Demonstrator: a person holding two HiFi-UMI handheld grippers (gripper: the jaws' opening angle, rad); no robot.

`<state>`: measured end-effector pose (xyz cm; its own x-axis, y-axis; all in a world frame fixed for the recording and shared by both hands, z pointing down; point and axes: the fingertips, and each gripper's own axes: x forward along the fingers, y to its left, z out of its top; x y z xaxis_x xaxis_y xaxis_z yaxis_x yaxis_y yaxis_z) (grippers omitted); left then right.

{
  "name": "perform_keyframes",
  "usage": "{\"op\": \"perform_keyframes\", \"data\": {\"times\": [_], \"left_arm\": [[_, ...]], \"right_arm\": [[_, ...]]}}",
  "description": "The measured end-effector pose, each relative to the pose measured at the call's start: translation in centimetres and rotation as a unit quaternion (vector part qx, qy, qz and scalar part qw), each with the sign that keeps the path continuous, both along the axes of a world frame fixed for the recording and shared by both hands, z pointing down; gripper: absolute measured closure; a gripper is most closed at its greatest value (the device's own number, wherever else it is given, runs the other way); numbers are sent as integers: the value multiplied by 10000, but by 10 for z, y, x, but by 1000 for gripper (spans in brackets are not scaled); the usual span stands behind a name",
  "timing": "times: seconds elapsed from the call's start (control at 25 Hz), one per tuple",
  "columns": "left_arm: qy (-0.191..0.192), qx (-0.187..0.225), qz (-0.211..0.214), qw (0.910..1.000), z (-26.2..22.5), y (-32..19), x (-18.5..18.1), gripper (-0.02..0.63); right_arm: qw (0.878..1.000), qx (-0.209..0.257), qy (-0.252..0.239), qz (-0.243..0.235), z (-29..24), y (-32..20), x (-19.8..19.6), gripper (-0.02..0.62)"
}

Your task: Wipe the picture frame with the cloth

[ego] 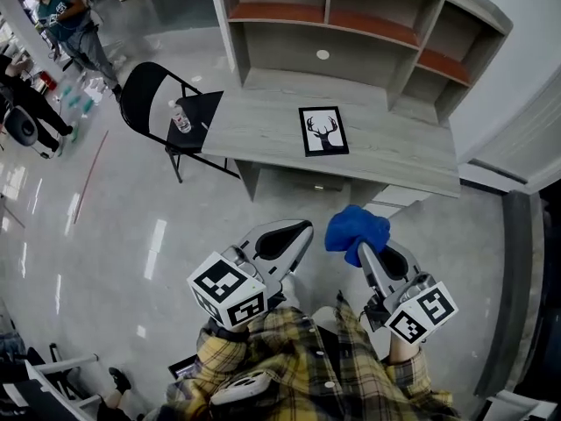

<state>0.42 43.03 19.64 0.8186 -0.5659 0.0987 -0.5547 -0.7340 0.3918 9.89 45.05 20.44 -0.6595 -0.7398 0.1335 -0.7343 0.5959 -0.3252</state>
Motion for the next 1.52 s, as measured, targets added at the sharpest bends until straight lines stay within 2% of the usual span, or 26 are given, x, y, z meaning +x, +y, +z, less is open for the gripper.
{"op": "perform_keyframes", "data": {"times": [0.24,0.52,0.8,1.24,1.52], "left_arm": [[-35,-73,79,9999,8,-24,-25,600],[-62,-427,43,9991,35,-69,-31,600],[-62,-452,-157,9988,44,-154,-25,600],[-119,-387,-460,9981,30,-311,17,600],[-219,-447,-652,9966,35,-360,20,600]], "right_arm": [[9995,-50,-30,324,4,-23,-14,546],[9979,-391,-5,526,27,-68,0,546],[9984,-450,0,340,39,-159,8,546],[9992,-384,27,-58,25,-319,47,546],[9983,-532,-31,-239,37,-368,52,546]]}}
